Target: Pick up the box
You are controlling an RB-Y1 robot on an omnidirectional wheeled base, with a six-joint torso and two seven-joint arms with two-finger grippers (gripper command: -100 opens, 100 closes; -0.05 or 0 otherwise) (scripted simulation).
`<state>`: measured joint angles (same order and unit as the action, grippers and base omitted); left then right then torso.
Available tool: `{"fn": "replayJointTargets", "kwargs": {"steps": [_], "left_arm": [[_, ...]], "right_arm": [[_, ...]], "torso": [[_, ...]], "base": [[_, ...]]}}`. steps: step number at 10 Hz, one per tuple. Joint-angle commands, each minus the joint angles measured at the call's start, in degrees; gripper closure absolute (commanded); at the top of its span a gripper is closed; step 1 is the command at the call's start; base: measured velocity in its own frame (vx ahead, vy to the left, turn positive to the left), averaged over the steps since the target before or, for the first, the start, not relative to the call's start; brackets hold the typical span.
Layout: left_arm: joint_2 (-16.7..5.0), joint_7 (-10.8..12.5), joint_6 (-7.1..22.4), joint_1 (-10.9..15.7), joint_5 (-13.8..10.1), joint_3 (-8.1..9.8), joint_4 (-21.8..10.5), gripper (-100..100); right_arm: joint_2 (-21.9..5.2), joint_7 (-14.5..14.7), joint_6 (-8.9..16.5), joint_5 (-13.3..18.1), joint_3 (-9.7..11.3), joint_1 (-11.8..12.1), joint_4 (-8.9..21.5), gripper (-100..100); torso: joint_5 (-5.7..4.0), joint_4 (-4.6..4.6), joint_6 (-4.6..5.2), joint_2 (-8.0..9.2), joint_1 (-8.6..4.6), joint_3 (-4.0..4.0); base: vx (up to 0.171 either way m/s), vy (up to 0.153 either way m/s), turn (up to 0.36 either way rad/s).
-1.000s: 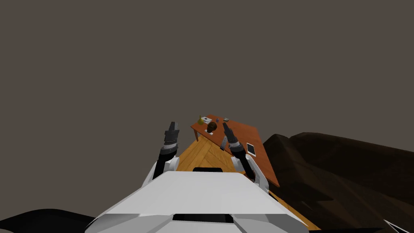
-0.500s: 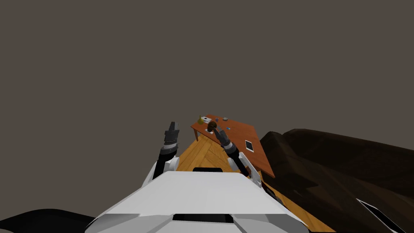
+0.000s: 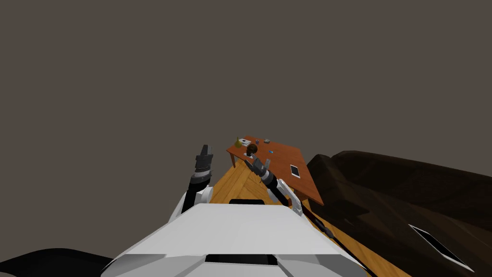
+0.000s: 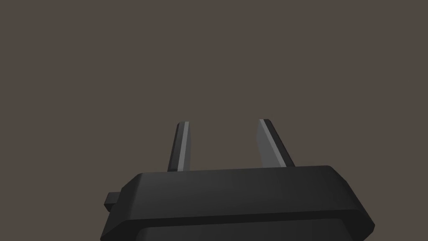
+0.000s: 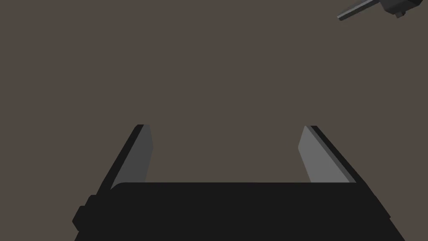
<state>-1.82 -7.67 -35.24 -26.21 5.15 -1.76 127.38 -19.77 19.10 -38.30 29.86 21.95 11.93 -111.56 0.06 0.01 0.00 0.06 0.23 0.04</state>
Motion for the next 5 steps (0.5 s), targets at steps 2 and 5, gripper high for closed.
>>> {"fn": "replayJointTargets", "kwargs": {"steps": [2, 5], "left_arm": [[0.0, 0.0, 0.0, 0.0, 0.0, 0.0, 0.0, 0], [0.0, 0.0, 0.0, 0.0, 0.0, 0.0, 0.0, 0]], "right_arm": [[-2.0, 2.3, -2.4, 3.9, 2.8, -1.9, 3.7, -100], [-3.2, 3.8, -3.7, 7.9, 4.6, -3.3, 6.1, -100]], "torso": [[0.0, 0.0, 0.0, -0.04, -0.03, -0.02], [0.0, 0.0, 0.0, -0.01, 0.01, -0.01]], "base": [[-0.019, 0.054, -0.031], [-0.025, 0.055, -0.02]]}}
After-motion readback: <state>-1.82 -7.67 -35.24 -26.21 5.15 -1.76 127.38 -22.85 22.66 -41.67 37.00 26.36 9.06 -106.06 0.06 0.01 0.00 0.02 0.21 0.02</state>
